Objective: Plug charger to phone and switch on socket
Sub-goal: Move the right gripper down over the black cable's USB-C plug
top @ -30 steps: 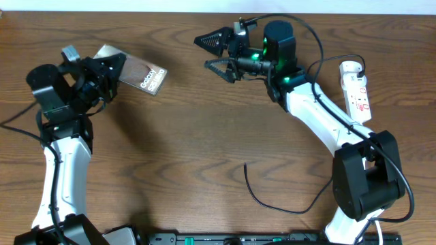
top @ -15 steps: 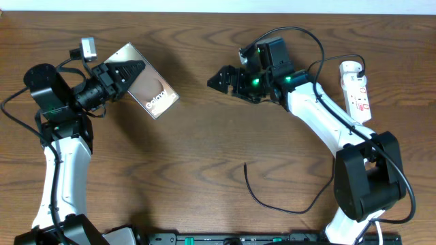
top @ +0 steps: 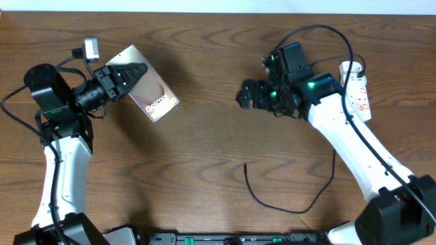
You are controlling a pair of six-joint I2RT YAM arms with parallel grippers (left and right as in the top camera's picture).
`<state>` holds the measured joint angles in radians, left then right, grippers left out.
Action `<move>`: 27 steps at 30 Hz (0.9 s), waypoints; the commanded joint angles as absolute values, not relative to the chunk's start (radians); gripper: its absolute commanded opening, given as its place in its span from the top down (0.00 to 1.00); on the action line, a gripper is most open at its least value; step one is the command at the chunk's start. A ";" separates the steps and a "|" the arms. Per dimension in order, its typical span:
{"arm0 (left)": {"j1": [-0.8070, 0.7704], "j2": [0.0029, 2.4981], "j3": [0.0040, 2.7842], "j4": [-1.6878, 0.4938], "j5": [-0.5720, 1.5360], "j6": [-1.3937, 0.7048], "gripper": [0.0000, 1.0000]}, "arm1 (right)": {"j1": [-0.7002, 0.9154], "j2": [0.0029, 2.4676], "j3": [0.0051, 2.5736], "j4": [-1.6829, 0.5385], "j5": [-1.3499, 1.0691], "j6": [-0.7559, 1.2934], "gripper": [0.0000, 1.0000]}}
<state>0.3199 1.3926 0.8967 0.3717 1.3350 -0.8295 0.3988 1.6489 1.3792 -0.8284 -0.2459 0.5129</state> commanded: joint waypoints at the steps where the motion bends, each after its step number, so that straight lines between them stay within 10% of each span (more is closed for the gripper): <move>1: 0.324 1.414 0.931 0.379 1.363 -0.804 0.93 | 0.415 1.645 1.378 -0.937 -0.092 0.492 0.02; 27: 0.324 1.498 0.920 0.379 1.441 -0.752 0.92 | 0.677 1.657 0.990 -0.827 -0.095 0.688 0.02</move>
